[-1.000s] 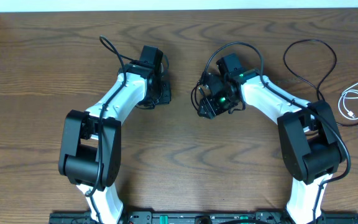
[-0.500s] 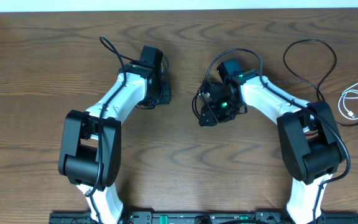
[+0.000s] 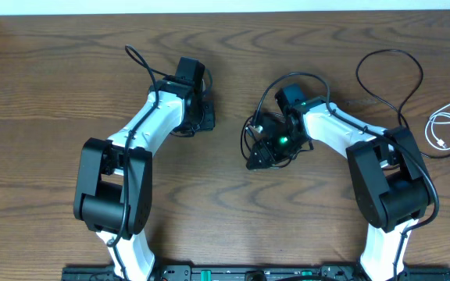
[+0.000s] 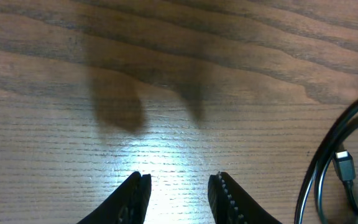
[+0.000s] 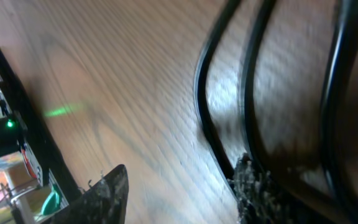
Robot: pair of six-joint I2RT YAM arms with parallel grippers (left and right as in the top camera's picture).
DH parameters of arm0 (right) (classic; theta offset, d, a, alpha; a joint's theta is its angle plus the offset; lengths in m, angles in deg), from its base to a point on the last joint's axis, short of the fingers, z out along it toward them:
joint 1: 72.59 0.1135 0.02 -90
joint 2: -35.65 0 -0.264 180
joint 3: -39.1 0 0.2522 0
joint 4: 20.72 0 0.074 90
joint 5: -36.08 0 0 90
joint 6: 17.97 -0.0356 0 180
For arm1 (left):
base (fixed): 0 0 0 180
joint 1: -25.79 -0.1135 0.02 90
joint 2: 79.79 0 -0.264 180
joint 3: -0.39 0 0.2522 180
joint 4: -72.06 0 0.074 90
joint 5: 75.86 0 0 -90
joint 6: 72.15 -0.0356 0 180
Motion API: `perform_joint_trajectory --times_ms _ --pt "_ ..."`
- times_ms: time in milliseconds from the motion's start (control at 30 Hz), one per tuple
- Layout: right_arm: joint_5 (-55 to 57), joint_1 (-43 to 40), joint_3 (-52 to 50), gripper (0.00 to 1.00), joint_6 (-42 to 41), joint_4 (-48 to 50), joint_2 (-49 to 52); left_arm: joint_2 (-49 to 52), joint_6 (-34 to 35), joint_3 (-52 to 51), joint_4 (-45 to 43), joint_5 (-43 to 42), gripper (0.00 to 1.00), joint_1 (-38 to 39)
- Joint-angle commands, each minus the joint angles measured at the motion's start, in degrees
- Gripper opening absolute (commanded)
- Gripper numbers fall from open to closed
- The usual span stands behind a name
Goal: Untangle cables
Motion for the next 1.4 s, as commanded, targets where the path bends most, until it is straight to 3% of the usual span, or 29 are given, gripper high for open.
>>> perform_joint_trajectory --times_ms 0,433,500,567,800,933,1033,1133,1367 --pt "-2.58 -0.50 -0.50 0.54 0.81 1.27 -0.83 0.76 0.11 -0.22 0.33 0.72 0.36 -0.20" --pt "-2.60 -1.36 -0.52 0.60 -1.66 -1.66 -0.83 0.76 0.35 -0.22 0.33 0.57 0.36 -0.20" --pt "-4.02 -1.53 -0.52 0.50 -3.65 -0.63 -0.83 0.76 0.33 -0.22 0.35 0.52 0.36 -0.20" --pt "-5.51 -1.97 -0.17 0.24 -6.34 -0.31 -0.92 0.76 0.33 -0.22 0.52 0.50 0.36 -0.20" --pt "-5.51 -5.90 3.65 0.01 -8.24 -0.55 -3.72 0.76 -0.13 -0.22 0.66 -0.66 0.36 -0.20" --pt "-5.25 -9.35 4.66 0.01 -8.24 -0.33 -5.14 0.76 -1.66 -0.22 0.07 -5.66 0.43 -0.20" --pt "-3.96 -11.45 4.42 0.09 -8.22 -0.59 -5.11 0.76 -1.64 -0.22 0.02 -6.62 0.46 -0.17" --pt "3.76 -12.00 4.24 0.11 -8.52 -1.44 -5.07 0.76 -1.62 -0.22 -0.07 -6.62 0.46 -0.15" --pt "23.39 -9.84 2.43 0.29 -17.35 -2.29 -5.05 0.76 -1.62 -0.22 -0.15 -6.62 0.46 -0.15"
